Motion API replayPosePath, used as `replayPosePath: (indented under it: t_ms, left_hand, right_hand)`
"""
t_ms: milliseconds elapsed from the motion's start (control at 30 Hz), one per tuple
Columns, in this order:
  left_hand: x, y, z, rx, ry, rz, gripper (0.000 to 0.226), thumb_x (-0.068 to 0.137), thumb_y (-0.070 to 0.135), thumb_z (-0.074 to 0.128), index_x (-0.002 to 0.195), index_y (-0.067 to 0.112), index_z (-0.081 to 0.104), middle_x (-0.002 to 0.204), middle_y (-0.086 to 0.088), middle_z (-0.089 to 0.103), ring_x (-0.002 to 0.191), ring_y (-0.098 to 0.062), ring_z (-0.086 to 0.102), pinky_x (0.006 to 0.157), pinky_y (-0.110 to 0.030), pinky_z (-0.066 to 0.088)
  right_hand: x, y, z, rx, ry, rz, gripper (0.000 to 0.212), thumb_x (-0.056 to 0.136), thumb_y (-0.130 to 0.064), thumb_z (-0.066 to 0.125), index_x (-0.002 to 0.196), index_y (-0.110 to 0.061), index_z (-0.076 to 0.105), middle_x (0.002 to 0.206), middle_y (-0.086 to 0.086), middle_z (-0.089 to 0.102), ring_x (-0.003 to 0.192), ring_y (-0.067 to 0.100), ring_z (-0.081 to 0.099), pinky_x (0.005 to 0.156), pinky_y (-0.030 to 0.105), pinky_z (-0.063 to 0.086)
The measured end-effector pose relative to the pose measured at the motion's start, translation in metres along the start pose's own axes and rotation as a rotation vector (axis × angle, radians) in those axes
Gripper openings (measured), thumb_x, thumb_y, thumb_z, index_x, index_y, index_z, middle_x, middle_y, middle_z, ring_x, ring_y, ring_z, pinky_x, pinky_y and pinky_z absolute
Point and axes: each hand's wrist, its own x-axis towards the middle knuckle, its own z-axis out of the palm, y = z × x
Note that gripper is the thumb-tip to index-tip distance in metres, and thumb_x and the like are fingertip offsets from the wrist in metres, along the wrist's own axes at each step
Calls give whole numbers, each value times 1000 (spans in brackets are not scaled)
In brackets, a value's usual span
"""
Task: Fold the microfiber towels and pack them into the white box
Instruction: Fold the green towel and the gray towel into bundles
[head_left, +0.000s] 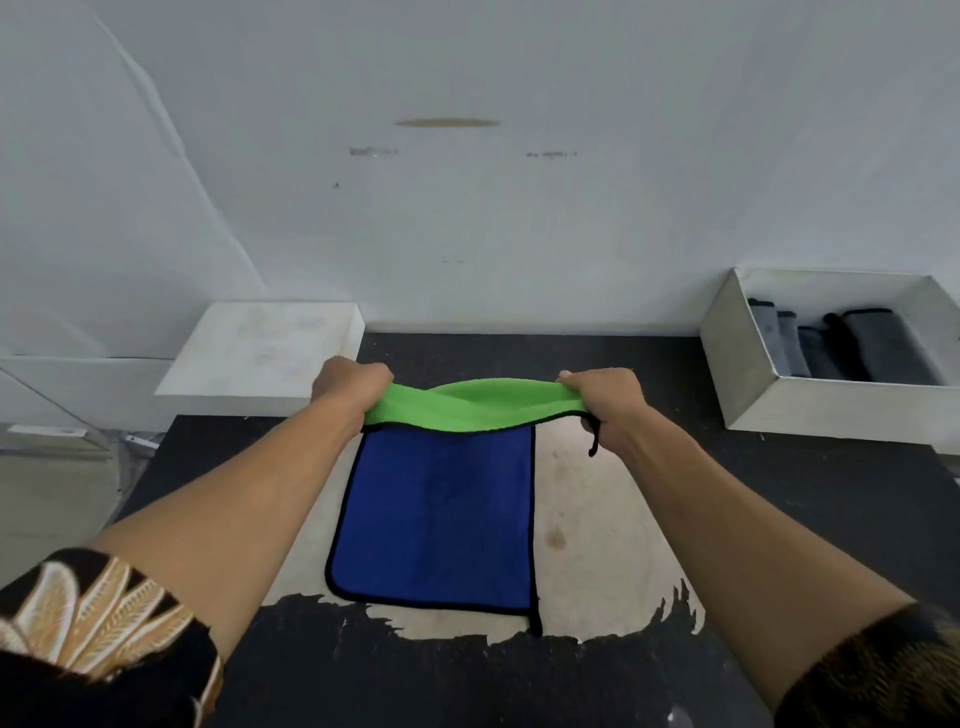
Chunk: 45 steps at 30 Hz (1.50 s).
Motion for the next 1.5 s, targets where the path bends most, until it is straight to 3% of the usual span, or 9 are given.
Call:
replayPosePath:
  t_ms: [67, 167, 400, 667, 800, 900, 1167, 1400, 1500]
  left_hand:
    - [-2, -6, 2, -21, 8, -9, 33, 79, 29, 76, 91, 4, 60, 93, -7, 60, 89, -28, 57, 72, -33, 47]
    - [1, -24, 8, -97, -48, -47, 47, 79, 36, 79, 105, 1, 61, 105, -10, 62, 98, -29, 60, 77, -34, 48]
    - [2, -53, 5, 49, -263, -76, 22, 98, -3, 47, 95, 7, 66, 88, -6, 60, 74, -18, 56, 63, -28, 47]
    - [5, 7, 1, -96, -189, 18, 26, 69, 17, 78, 92, 6, 73, 97, -11, 73, 89, -26, 69, 86, -41, 58]
    - [-6, 67, 20, -132, -177, 266, 11, 84, 7, 70, 92, 14, 73, 102, -7, 72, 92, -19, 65, 87, -29, 53]
    - [-14, 85, 41, -151, -236, 354, 26, 88, -1, 61, 103, 16, 74, 113, -9, 70, 104, -24, 65, 98, -37, 52]
    - [-61, 26, 117, -71, -348, 342, 42, 90, 11, 69, 131, 13, 61, 126, -7, 65, 110, -24, 63, 102, -39, 49]
    - [-118, -62, 164, 312, -635, 141, 55, 94, 11, 63, 144, 16, 40, 141, -8, 46, 119, -21, 49, 91, -31, 45]
    - [-126, -62, 172, 336, -600, 74, 40, 94, 0, 54, 132, 12, 54, 133, -10, 52, 112, -25, 55, 86, -34, 50]
  right_hand:
    - [9, 11, -1, -31, 13, 23, 42, 86, -26, 76, 61, -9, 47, 62, 4, 41, 54, 18, 41, 48, 29, 39]
    - [22, 42, 4, -90, 63, 51, 34, 76, -35, 83, 74, -8, 62, 81, 7, 63, 75, 24, 60, 69, 37, 51]
    - [23, 79, 8, -149, -3, 301, 11, 85, 1, 69, 81, 3, 59, 96, 22, 66, 86, 35, 66, 79, 45, 57]
    - [31, 7, -11, 100, 1, 154, 5, 85, 4, 69, 80, 3, 67, 56, 11, 65, 39, 20, 60, 36, 29, 51]
    - [39, -48, -50, 185, 79, 6, 10, 80, -1, 70, 78, -10, 71, 91, 15, 70, 81, 30, 68, 79, 56, 57]
    - [43, -63, -85, 67, 121, -107, 23, 88, 5, 59, 95, -8, 76, 109, 7, 65, 98, 24, 59, 99, 43, 51]
    - [40, 34, -154, -145, 303, -89, 22, 83, 0, 65, 98, -11, 77, 99, 8, 69, 92, 24, 60, 87, 32, 50]
    - [24, 150, -192, -577, 119, 238, 15, 83, -16, 74, 75, -4, 68, 77, 10, 67, 64, 19, 62, 59, 26, 47]
    - [36, 152, -200, -641, 64, 231, 17, 85, -13, 69, 72, -4, 64, 83, 10, 68, 63, 19, 59, 55, 25, 44]
